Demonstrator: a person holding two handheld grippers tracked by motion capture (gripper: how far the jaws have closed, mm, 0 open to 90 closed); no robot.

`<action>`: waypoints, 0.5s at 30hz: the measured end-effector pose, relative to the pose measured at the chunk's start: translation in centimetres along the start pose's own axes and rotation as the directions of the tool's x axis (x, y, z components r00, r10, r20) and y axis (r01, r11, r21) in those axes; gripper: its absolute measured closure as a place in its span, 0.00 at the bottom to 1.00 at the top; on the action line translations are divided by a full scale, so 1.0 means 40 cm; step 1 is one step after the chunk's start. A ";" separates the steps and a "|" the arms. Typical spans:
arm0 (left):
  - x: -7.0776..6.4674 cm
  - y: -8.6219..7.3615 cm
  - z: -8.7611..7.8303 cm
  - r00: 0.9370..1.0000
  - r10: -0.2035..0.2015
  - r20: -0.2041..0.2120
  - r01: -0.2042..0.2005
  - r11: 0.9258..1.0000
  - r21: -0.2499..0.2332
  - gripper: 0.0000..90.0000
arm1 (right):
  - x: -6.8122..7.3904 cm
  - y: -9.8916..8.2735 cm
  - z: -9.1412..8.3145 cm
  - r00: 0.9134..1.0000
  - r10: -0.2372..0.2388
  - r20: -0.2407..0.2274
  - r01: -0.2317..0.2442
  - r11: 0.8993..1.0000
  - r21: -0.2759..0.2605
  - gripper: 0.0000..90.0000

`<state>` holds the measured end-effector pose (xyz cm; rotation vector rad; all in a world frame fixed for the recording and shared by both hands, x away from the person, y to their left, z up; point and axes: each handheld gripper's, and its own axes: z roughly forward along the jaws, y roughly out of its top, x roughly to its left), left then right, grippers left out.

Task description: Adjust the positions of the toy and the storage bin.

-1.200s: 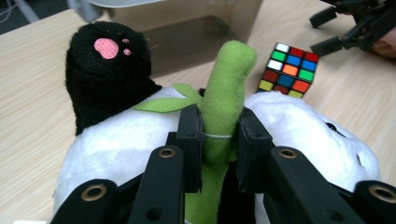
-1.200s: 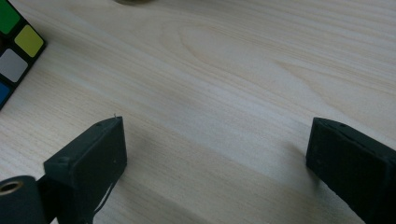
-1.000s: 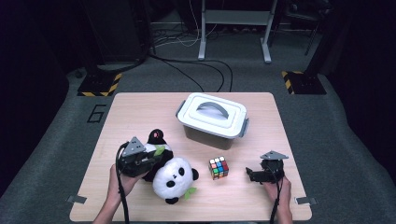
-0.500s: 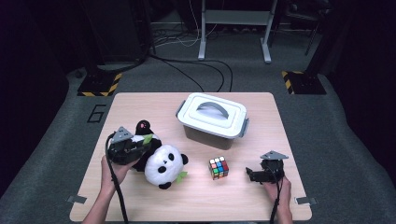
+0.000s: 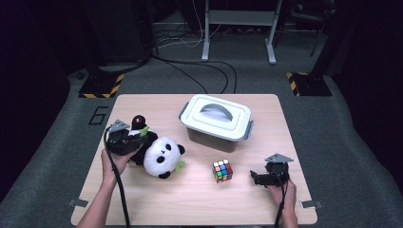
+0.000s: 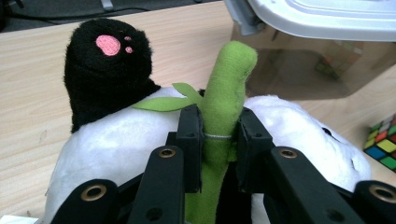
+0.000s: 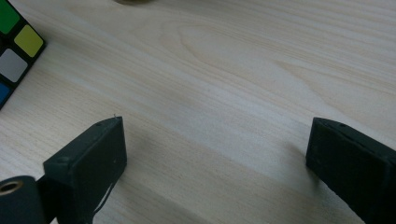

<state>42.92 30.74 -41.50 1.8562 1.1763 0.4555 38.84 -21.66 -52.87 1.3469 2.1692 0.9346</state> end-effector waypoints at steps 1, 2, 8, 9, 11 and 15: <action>0.007 0.002 0.007 1.000 -0.013 -0.002 0.013 1.000 -0.002 0.83 | 0.000 0.000 0.000 1.000 0.000 0.000 0.000 1.000 0.000 0.05; 0.012 0.004 0.011 1.000 -0.022 -0.006 0.022 1.000 -0.001 0.83 | 0.000 0.000 0.000 1.000 0.000 0.000 0.000 1.000 0.000 0.05; 0.045 0.024 0.033 0.999 -0.053 -0.010 0.053 0.999 0.001 0.83 | 0.000 0.000 0.000 1.000 0.000 0.000 0.000 1.000 0.000 0.05; 0.048 0.027 0.036 0.998 -0.055 -0.012 0.055 0.998 -0.002 0.83 | 0.000 0.000 0.000 1.000 0.000 0.000 0.000 1.000 0.002 0.05; 0.056 0.035 0.042 0.998 -0.061 -0.014 0.061 0.998 -0.005 0.83 | 0.000 0.000 0.000 1.000 0.000 0.000 0.000 1.000 0.001 0.05; 0.071 0.043 0.061 0.997 -0.080 -0.022 0.080 0.997 -0.009 0.83 | 0.000 0.000 0.000 1.000 0.000 0.000 0.000 1.000 0.001 0.05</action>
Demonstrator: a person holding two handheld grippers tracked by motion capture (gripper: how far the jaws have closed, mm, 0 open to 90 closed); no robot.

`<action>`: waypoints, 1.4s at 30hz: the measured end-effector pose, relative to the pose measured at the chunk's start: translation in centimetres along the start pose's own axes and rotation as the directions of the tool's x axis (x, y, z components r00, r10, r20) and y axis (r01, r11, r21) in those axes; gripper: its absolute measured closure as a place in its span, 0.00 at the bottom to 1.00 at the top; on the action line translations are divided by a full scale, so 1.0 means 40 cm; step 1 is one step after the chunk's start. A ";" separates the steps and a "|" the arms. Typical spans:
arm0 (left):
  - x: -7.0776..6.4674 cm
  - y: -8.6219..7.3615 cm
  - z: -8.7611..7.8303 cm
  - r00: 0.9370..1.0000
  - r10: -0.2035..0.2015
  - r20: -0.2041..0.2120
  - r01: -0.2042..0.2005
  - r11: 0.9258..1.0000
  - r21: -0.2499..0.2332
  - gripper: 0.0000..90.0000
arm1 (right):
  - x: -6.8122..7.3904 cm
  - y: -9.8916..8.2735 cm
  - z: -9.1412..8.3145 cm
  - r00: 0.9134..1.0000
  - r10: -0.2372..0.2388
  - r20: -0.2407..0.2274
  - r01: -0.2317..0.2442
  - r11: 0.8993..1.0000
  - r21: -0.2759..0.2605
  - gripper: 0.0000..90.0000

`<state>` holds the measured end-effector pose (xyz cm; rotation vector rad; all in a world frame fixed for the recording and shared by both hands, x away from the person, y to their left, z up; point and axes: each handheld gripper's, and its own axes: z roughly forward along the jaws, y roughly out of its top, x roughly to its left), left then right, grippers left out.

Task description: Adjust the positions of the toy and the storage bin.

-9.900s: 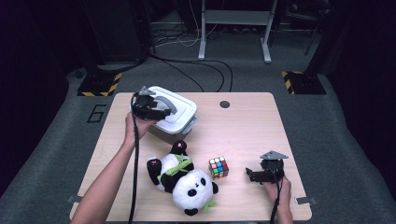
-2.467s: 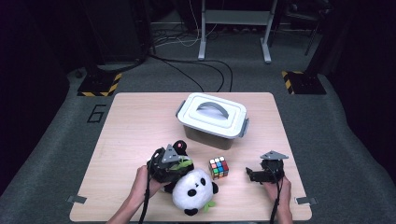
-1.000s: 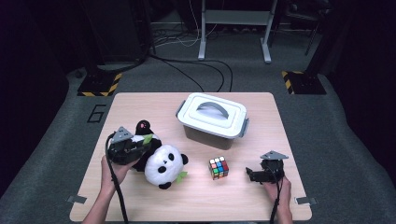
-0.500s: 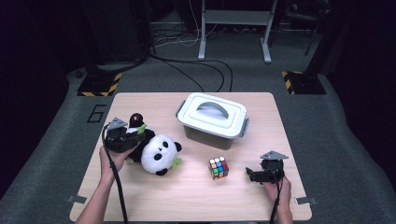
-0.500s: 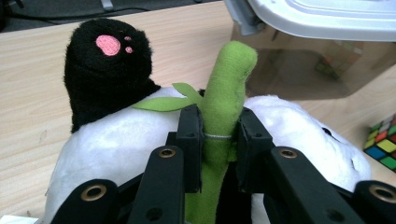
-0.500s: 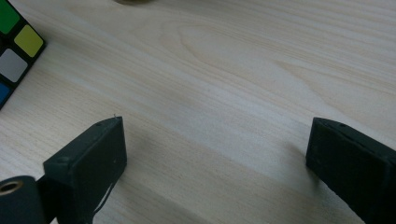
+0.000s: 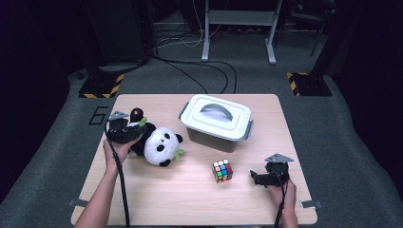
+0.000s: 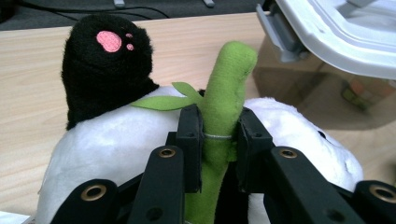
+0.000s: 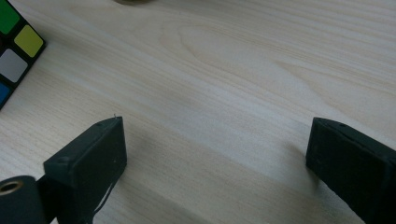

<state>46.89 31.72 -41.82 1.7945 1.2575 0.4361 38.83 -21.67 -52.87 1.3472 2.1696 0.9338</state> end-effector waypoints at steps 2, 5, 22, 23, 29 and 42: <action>0.008 0.005 0.011 1.000 -0.010 -0.004 0.010 1.000 0.000 0.83 | 0.000 0.000 0.000 1.000 0.001 0.000 -0.001 1.000 -0.002 0.05; 0.020 0.011 0.028 1.000 -0.026 -0.014 0.026 1.000 -0.013 0.83 | 0.000 0.000 0.000 1.000 0.001 0.000 -0.001 1.000 -0.001 0.05; -0.020 0.014 -0.004 0.996 0.058 -0.073 -0.056 0.998 0.041 0.17 | -0.002 0.005 0.000 1.000 0.000 -0.013 0.000 1.000 0.016 0.04; -0.028 0.012 -0.019 0.994 0.075 -0.080 -0.073 0.997 0.032 0.17 | -0.004 0.006 0.000 1.000 -0.003 -0.018 0.003 1.000 0.020 0.04; -0.054 -0.010 -0.090 0.988 0.117 -0.096 -0.116 0.993 0.015 0.10 | -0.008 0.039 -0.022 0.999 0.021 -0.035 -0.021 1.000 0.012 0.05; -0.079 -0.178 -0.126 0.986 0.116 -0.122 -0.107 0.991 0.076 0.00 | -0.013 0.186 -0.117 0.997 -0.013 -0.075 0.008 0.998 -0.062 0.02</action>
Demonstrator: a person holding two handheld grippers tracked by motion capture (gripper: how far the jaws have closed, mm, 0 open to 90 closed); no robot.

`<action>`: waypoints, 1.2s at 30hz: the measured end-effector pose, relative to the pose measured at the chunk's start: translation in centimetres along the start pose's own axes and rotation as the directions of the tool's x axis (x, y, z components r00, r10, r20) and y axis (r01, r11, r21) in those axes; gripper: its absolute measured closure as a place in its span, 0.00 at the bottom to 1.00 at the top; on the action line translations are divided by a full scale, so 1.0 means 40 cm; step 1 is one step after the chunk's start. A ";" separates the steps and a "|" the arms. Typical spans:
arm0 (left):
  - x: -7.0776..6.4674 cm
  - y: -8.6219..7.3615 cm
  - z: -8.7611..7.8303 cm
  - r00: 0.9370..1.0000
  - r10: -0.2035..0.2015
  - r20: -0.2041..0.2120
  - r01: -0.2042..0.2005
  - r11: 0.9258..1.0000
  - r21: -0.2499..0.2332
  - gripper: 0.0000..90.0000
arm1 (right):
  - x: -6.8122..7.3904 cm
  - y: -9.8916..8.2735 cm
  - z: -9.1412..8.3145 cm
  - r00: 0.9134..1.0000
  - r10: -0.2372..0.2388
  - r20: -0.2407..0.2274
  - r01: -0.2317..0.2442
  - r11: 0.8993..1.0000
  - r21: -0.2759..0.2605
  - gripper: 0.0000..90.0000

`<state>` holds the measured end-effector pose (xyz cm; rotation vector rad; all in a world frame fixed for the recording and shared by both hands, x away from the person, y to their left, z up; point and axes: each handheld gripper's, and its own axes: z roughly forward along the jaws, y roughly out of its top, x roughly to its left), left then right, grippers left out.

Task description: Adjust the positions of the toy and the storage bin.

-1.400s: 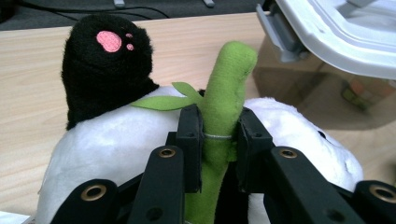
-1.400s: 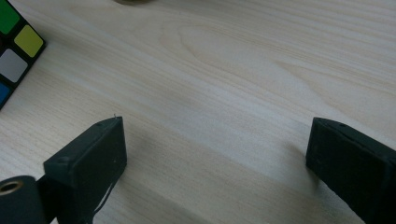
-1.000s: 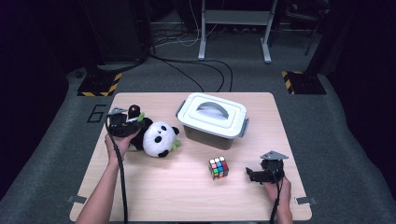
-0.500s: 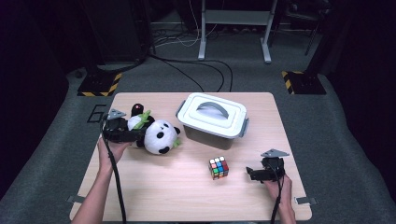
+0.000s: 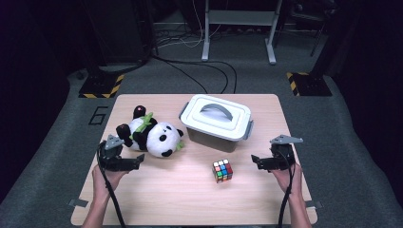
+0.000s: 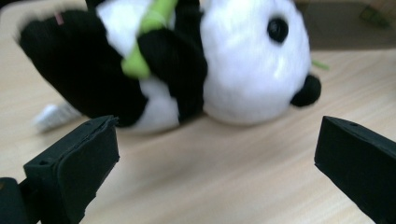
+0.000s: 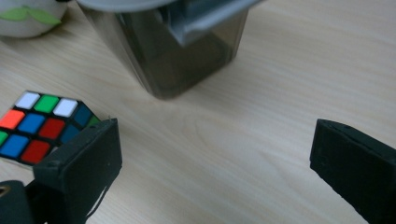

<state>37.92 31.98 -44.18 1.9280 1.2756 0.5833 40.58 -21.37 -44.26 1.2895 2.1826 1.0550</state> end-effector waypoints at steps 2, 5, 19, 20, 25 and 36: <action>-0.005 -0.031 0.017 1.000 -0.002 0.008 0.002 0.999 0.037 0.00 | 0.003 0.027 -0.009 1.000 -0.013 -0.004 0.013 1.000 -0.008 0.01; -0.015 -0.080 0.051 1.000 -0.005 0.004 0.004 0.996 0.088 0.00 | 0.009 0.073 -0.018 0.999 -0.036 -0.007 0.035 0.999 -0.027 0.01; -0.039 -0.175 0.134 1.000 -0.018 -0.008 0.019 0.994 0.104 0.00 | 0.031 0.272 0.090 0.989 -0.133 -0.065 0.133 0.991 -0.007 0.06; -0.046 -0.180 0.134 1.000 -0.006 -0.026 0.008 0.996 0.093 0.00 | 0.036 0.280 0.102 0.987 -0.145 -0.064 0.145 0.989 -0.003 0.09; -0.051 -0.181 0.134 1.000 0.022 -0.008 -0.021 0.995 0.101 0.00 | 0.068 0.323 0.157 0.978 -0.196 -0.073 0.198 0.980 0.012 0.24; -0.050 -0.180 0.133 1.000 0.022 -0.002 -0.022 0.994 0.105 0.00 | 0.076 0.386 0.237 0.977 -0.205 -0.063 0.209 0.976 0.060 0.65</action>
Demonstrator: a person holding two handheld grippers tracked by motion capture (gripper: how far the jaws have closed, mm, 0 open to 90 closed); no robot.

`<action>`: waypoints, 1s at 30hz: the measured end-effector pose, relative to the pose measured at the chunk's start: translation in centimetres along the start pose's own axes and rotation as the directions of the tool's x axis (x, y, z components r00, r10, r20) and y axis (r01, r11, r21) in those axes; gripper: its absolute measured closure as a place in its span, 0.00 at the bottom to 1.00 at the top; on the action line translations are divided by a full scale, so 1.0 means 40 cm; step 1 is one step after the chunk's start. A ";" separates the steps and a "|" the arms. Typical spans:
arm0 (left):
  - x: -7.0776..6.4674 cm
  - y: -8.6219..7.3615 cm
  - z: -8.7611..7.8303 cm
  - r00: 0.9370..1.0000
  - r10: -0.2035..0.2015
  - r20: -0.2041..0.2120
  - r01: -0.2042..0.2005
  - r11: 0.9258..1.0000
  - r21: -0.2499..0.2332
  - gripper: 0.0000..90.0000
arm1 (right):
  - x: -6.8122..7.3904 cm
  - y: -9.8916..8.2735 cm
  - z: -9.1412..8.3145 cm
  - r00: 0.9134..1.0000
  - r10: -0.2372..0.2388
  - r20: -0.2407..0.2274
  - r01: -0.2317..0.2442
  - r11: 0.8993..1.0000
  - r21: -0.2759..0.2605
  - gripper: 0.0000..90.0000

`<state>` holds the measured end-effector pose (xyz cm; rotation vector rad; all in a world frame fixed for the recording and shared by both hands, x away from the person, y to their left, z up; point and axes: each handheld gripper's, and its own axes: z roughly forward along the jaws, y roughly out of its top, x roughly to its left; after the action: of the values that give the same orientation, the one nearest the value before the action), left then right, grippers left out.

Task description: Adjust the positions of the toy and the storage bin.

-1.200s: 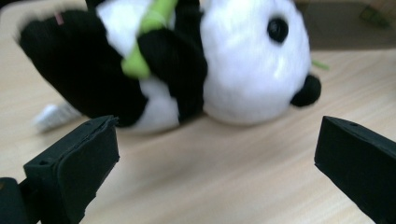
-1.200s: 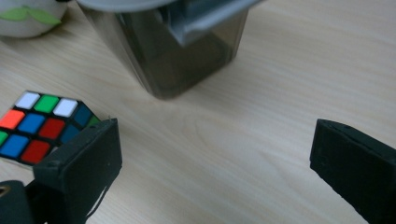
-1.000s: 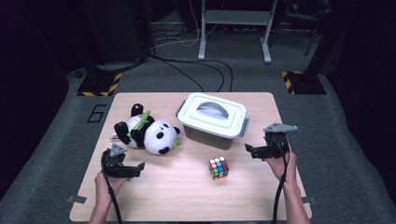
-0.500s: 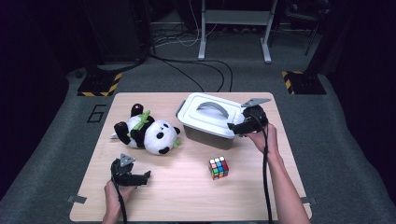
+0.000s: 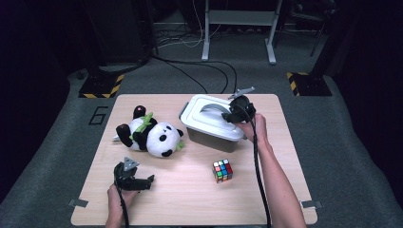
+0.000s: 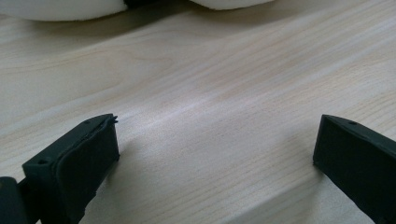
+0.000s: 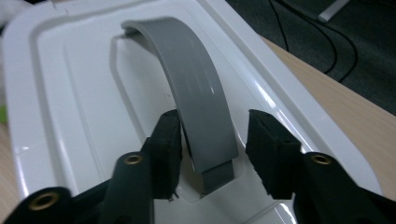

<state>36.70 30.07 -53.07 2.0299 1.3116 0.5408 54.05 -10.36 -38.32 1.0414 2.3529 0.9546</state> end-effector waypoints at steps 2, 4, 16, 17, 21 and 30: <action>0.000 0.000 0.000 1.000 -0.001 0.000 0.001 1.000 -0.001 0.00 | 0.002 -0.004 0.004 1.000 -0.002 -0.001 0.002 1.000 0.001 0.71; 0.000 0.000 0.000 1.000 -0.005 -0.001 0.005 1.000 -0.003 0.00 | 0.006 -0.004 0.003 1.000 -0.016 0.008 0.016 1.000 0.000 0.72; 0.001 0.000 0.000 1.000 0.004 -0.002 -0.004 1.000 0.000 0.00 | 0.010 -0.020 -0.014 0.995 -0.071 0.075 0.071 0.997 0.005 0.75; 0.001 0.000 0.000 1.000 0.003 -0.002 -0.003 1.000 -0.001 0.00 | 0.007 -0.022 -0.016 0.994 -0.079 0.078 0.079 0.997 0.003 0.75; 0.000 0.000 0.000 1.000 -0.004 0.000 0.004 1.000 -0.002 0.00 | -0.006 -0.039 -0.032 0.993 -0.087 0.080 0.086 0.996 0.010 0.76; 0.000 0.000 0.000 1.000 -0.003 -0.001 0.003 1.000 -0.002 0.00 | -0.034 -0.076 -0.070 0.992 -0.075 0.102 0.073 0.997 0.023 0.76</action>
<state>36.69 30.07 -53.08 2.0265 1.3136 0.5416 51.80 -14.08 -38.47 0.9788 2.3031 0.8324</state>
